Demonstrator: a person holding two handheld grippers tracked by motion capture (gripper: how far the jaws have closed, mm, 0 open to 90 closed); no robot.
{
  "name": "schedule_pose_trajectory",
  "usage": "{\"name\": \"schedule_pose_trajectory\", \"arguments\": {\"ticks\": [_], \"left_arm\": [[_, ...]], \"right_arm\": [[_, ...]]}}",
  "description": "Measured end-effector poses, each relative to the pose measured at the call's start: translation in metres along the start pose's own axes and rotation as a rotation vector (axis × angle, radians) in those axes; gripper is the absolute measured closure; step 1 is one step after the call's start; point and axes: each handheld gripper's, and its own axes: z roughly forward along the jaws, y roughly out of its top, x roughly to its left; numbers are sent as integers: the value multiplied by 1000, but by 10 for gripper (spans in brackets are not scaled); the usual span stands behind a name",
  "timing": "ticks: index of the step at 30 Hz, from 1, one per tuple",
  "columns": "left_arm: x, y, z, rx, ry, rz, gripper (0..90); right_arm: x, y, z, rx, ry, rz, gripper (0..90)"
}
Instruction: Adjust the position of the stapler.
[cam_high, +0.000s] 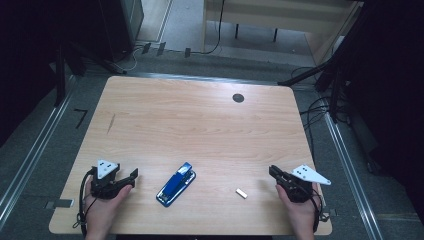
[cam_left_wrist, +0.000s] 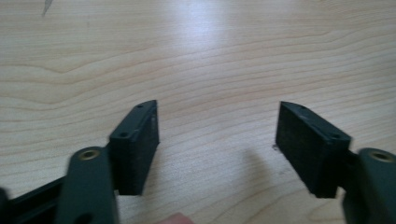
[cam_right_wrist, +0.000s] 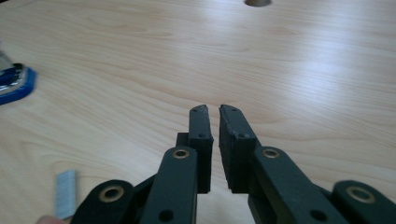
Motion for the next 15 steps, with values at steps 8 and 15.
{"name": "schedule_pose_trajectory", "arguments": {"ticks": [8, 15], "left_arm": [[4, -1, 0, 5, -36, -33, 563], [2, -1, 0, 4, -37, -22, 645]], "right_arm": [[25, 3, 4, 12, 60, -21, 900], [27, 2, 6, 21, 75, -18, 900]]}}
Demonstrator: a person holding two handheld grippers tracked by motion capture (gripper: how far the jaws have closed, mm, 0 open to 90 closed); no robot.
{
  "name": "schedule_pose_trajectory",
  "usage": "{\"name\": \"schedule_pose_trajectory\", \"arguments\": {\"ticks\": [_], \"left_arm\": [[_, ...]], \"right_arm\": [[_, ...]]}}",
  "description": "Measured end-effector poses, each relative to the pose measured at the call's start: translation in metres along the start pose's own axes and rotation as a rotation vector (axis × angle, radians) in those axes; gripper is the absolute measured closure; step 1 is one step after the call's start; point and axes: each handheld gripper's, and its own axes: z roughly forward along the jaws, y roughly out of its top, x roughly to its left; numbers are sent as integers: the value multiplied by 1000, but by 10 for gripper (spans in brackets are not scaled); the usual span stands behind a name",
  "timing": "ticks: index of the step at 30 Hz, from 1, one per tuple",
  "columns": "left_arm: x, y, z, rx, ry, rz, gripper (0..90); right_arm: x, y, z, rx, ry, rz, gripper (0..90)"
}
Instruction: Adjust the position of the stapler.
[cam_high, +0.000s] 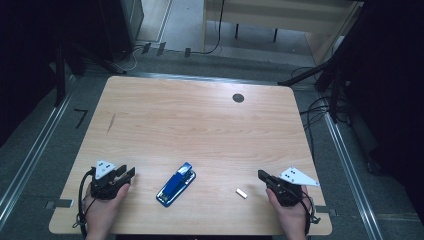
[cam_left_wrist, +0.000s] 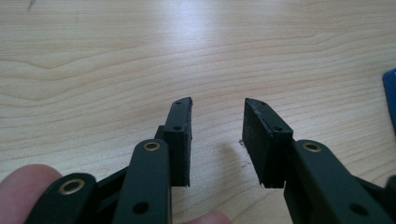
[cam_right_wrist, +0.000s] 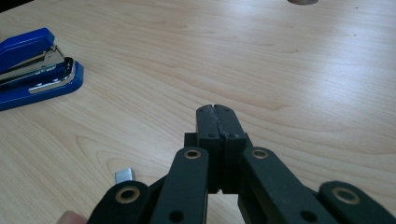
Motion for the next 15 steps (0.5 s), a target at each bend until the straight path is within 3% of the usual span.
{"name": "schedule_pose_trajectory", "arguments": {"ticks": [8, 15], "left_arm": [[0, 0, 0, -1, -9, -2, 710], [0, 0, -1, 0, -38, -6, 784]], "right_arm": [[6, 0, 4, 7, 25, -18, 900], [22, 2, 10, 14, 64, -39, 900]]}}
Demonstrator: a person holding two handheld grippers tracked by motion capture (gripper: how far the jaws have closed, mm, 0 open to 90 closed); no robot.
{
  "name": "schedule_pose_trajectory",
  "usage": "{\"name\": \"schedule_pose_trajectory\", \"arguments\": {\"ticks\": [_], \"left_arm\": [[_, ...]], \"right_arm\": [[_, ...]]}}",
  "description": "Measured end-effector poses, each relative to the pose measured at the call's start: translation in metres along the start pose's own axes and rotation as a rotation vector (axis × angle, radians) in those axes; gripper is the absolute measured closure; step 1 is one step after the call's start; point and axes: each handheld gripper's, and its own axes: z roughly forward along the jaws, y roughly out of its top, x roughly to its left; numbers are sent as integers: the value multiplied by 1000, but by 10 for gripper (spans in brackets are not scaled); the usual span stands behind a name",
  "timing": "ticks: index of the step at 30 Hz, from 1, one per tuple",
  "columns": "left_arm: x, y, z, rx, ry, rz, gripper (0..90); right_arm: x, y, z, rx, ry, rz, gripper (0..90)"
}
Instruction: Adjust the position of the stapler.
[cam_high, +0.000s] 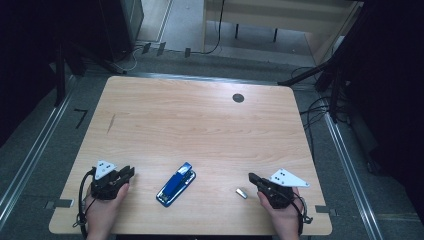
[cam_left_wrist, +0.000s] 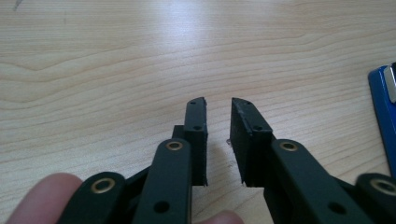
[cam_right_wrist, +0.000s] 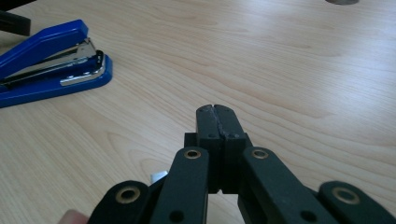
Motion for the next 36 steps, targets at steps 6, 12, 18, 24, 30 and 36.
{"name": "schedule_pose_trajectory", "arguments": {"ticks": [6, 12, 18, 24, 30, 36], "left_arm": [[-5, 0, -5, -4, -40, 2, 866], [-17, -1, -2, 10, -71, 41, 900], [-19, -1, -2, 8, -74, 44, 900], [-18, 0, -2, 4, -76, 38, 900], [-17, 0, -2, 3, -81, 38, 899], [-15, 0, -2, 1, -80, 29, 879]], "right_arm": [[14, -1, 11, 15, 37, 3, 900], [43, 2, 25, 31, 97, -34, 900], [69, 3, 42, 58, 157, -71, 900], [92, 2, 57, 86, 188, -109, 900], [110, 1, 67, 96, 215, -138, 900], [131, 2, 79, 125, 242, -200, 900]]}}
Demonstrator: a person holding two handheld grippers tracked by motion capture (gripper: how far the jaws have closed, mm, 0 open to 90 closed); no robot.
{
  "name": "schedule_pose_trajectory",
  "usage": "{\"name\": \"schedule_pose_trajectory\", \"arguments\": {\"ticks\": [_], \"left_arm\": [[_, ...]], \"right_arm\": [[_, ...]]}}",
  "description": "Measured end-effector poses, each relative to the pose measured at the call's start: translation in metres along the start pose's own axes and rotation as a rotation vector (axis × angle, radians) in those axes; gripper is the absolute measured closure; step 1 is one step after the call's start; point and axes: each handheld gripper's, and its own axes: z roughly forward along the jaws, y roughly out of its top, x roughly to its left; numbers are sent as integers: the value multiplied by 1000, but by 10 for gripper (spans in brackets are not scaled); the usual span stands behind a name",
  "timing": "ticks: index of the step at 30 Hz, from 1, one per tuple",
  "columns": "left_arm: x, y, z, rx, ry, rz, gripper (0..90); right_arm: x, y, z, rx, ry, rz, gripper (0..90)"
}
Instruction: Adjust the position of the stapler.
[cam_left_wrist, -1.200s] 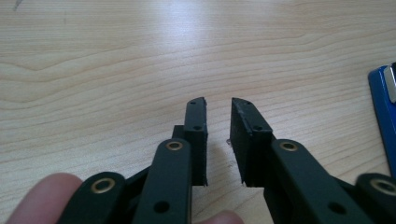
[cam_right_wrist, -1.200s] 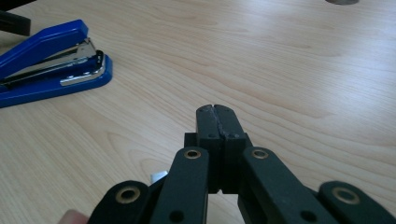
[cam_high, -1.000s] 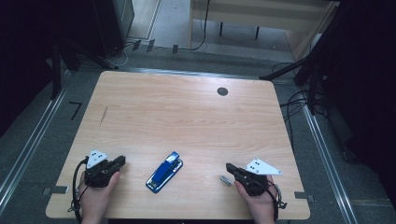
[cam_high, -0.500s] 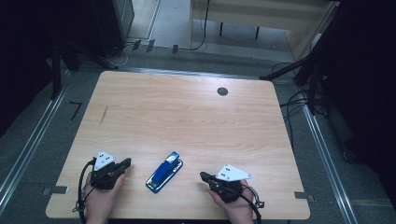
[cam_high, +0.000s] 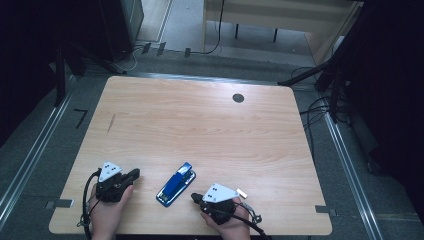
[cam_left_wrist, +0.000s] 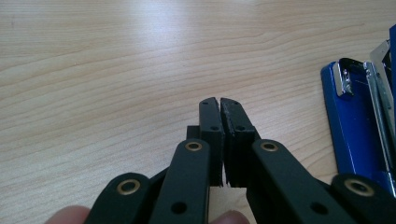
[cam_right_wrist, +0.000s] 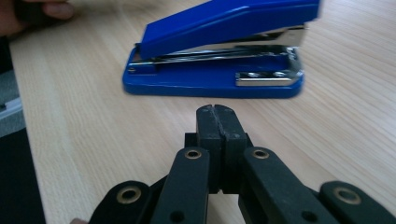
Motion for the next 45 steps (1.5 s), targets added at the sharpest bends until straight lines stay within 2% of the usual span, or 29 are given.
{"name": "schedule_pose_trajectory", "arguments": {"ticks": [8, 10, 18, 24, 30, 32, 39, 40, 41, 43, 45], "left_arm": [[2, 0, 0, -3, 9, 3, 868], [2, 0, 0, -6, 14, 3, 876], [5, 1, -1, -10, 10, -4, 894], [5, 0, -1, -11, 9, -5, 887], [5, 1, -2, -9, 9, -5, 881], [5, 1, -1, -9, 10, -4, 861], [6, 0, -2, -18, 9, -6, 786], [6, 0, -2, -22, 3, -11, 739], [7, 0, -2, -25, 1, -17, 739], [9, 0, -3, -27, -12, -28, 670], [9, 0, -3, -26, -13, -31, 643]], "right_arm": [[9, 3, 12, 21, 30, -26, 900], [15, 4, 17, 41, 26, -58, 900], [26, 10, 29, 73, 45, -101, 900], [28, 15, 36, 80, 54, -91, 900], [32, 22, 44, 86, 55, -106, 900], [34, 23, 46, 89, 43, -124, 900], [36, 27, 50, 92, 40, -129, 900], [37, 29, 52, 93, 38, -132, 900], [37, 29, 52, 93, 38, -132, 900], [39, 32, 56, 95, 36, -135, 900], [40, 33, 57, 95, 35, -138, 900]]}}
